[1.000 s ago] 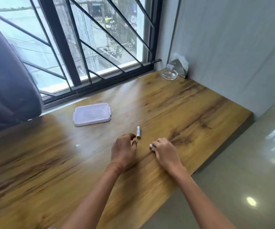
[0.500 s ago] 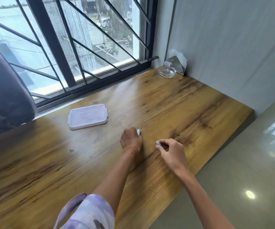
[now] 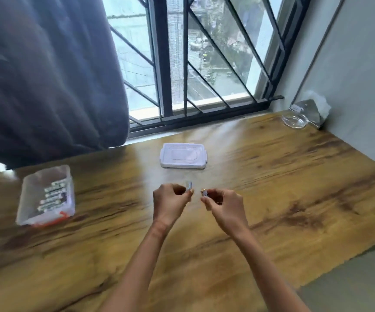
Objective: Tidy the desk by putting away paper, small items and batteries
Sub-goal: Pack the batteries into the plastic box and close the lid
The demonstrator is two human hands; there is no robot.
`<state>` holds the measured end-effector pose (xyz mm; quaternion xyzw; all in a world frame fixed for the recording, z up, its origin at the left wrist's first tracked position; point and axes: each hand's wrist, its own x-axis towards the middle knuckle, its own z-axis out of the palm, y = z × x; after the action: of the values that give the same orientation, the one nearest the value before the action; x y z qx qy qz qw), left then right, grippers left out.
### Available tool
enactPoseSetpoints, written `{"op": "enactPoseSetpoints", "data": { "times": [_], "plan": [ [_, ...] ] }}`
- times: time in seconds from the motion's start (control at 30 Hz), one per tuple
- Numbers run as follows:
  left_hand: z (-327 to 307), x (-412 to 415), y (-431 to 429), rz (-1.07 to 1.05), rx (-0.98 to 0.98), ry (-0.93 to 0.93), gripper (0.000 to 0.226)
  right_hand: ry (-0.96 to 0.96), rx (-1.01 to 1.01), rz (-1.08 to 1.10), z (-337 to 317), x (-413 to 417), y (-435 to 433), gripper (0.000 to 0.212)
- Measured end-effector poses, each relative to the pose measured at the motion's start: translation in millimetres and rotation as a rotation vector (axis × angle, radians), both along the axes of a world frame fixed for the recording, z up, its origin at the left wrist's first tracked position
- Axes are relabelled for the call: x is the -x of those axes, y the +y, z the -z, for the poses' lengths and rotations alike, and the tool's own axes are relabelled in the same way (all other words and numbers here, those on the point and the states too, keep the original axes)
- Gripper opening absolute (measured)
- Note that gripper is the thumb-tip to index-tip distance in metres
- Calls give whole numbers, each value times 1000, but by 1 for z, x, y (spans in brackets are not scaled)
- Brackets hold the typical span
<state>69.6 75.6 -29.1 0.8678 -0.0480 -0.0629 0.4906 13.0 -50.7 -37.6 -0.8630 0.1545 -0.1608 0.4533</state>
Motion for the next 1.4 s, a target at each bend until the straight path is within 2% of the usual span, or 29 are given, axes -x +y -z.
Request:
{"op": "enactPoseSetpoints", "data": {
  "times": [0.1,0.17,0.37,0.43,0.6,0.73,0.9,1.0,1.13,1.4],
  "plan": [
    [-15,-4,54,-142,17,-91,12,-39,-13,-111,-8,-21,43,11],
    [-22,-7,89,-233,-1,-160,17,-68,-23,-179,-12,-32,70,11],
    [-19,-25,200,-475,-118,-245,16,-141,-55,-340,-17,-54,148,10],
    [-17,-30,229,-522,-218,-246,20,-153,-63,-376,-18,-58,168,11],
    [-2,-46,276,-445,-486,-178,24,-158,-54,-422,-15,-69,200,10],
    [-1,-45,279,-367,-541,-238,21,-152,47,-446,-13,-77,215,9],
    [8,-52,287,-303,-496,-283,15,-137,176,-472,-13,-93,232,14],
    [10,-52,296,-326,-415,-312,14,-144,256,-501,-14,-108,246,8],
    [12,-48,312,-379,-339,-321,17,-178,379,-621,-16,-130,273,14],
    [21,-49,332,-408,-230,-272,20,78,687,-851,-2,-162,313,13]
  ]
}}
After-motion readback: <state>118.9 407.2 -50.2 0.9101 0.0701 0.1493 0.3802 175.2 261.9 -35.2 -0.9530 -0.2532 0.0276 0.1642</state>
